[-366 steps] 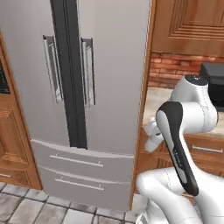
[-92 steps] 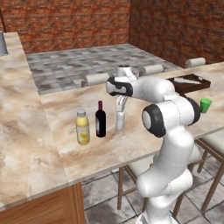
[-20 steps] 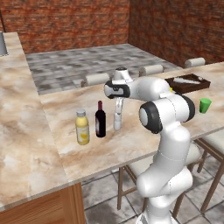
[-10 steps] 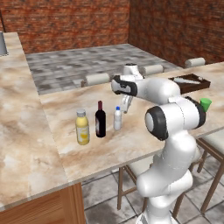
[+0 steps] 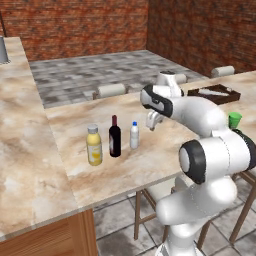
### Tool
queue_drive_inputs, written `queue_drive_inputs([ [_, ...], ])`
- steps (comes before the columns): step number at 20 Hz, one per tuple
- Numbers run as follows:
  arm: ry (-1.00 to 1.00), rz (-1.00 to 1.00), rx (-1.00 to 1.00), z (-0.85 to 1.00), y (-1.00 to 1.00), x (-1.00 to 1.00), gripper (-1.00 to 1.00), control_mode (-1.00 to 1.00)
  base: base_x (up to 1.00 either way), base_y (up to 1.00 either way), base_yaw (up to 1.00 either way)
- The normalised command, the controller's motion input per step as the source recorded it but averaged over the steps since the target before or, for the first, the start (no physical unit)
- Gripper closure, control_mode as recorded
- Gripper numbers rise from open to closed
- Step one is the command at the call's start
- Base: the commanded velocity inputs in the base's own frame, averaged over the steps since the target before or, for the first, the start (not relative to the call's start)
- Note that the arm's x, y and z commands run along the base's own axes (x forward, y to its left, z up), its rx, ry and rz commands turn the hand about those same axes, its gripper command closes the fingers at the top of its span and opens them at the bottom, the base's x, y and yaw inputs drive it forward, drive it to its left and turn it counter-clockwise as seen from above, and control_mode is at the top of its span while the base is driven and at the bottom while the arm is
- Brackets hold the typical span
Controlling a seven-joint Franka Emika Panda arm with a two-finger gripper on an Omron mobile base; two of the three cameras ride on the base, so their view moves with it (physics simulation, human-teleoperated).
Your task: Place the drinks on the dining counter in a tight cluster.
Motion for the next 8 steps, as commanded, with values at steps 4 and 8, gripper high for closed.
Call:
queue_drive_inputs([
  [4, -0.15, -0.42, 0.08, 0.0, -0.1, -1.0, -1.0, -1.0, 0.0, 0.0, 0.0],
  [8, -0.1, -0.39, 0.06, 0.24, -0.05, -0.96, -1.0, -1.0, 0.0, 0.0, 0.0],
])
